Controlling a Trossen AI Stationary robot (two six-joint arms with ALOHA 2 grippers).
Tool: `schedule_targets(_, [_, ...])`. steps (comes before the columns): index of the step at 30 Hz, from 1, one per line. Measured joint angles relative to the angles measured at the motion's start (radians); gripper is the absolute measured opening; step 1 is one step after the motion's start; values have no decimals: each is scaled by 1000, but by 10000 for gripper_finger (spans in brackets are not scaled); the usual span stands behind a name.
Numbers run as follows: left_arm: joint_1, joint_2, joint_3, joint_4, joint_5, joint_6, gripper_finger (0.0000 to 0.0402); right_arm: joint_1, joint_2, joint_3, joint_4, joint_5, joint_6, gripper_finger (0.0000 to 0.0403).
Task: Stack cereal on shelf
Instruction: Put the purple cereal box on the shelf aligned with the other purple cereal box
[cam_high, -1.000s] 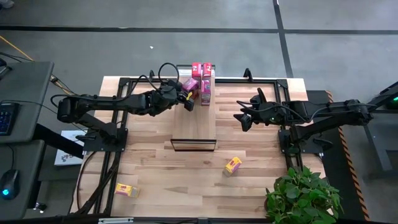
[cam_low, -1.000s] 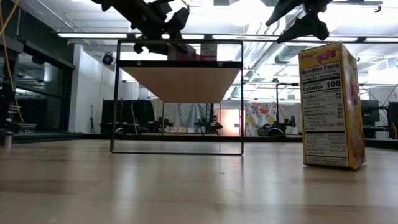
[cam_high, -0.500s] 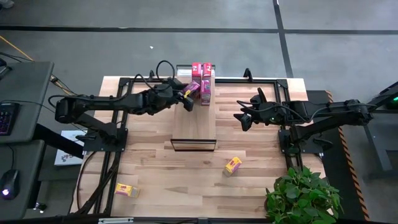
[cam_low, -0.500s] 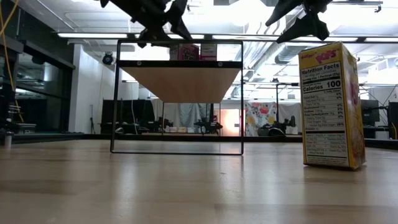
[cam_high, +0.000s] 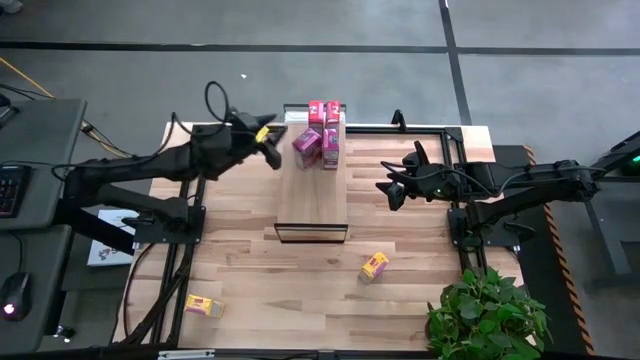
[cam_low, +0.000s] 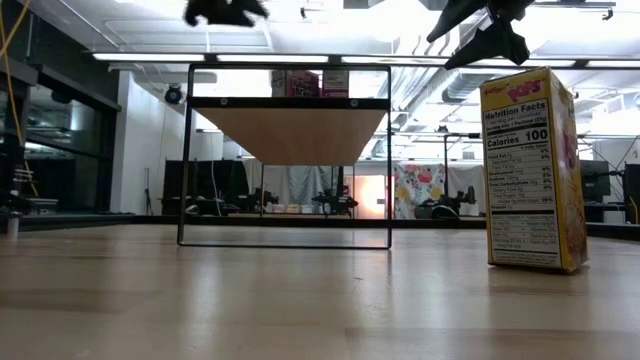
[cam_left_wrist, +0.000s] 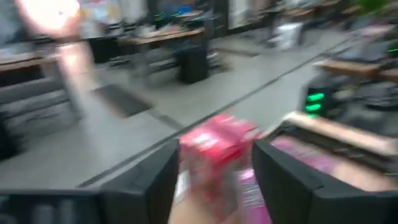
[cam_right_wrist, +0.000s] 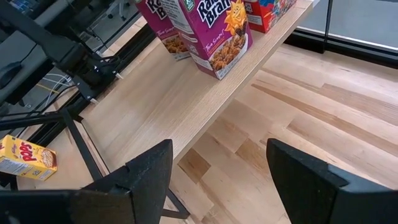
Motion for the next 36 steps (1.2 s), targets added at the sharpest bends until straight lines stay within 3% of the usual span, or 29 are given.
schedule_targets(3, [49, -10, -51, -63, -22, -88, 117, 0, 0, 0, 0, 9, 0, 252])
schedule_targets(5, [90, -7, -117, -63, 65, -157, 48, 0, 0, 0, 0, 16, 1, 252])
schedule_targets(7, [129, 7, -196, 1, 173, -227, 15, 0, 0, 0, 0, 23, 1, 252])
schedule_targets(12, [192, 30, -352, 271, 432, -319, 2, 0, 0, 0, 0, 23, 1, 252])
schedule_targets(20, [212, 58, -384, 343, 580, -303, 0, 0, 0, 0, 0, 23, 3, 252])
schedule_targets(36, [135, 122, -384, 384, 586, -426, 0, 0, 0, 0, 0, 33, 1, 252])
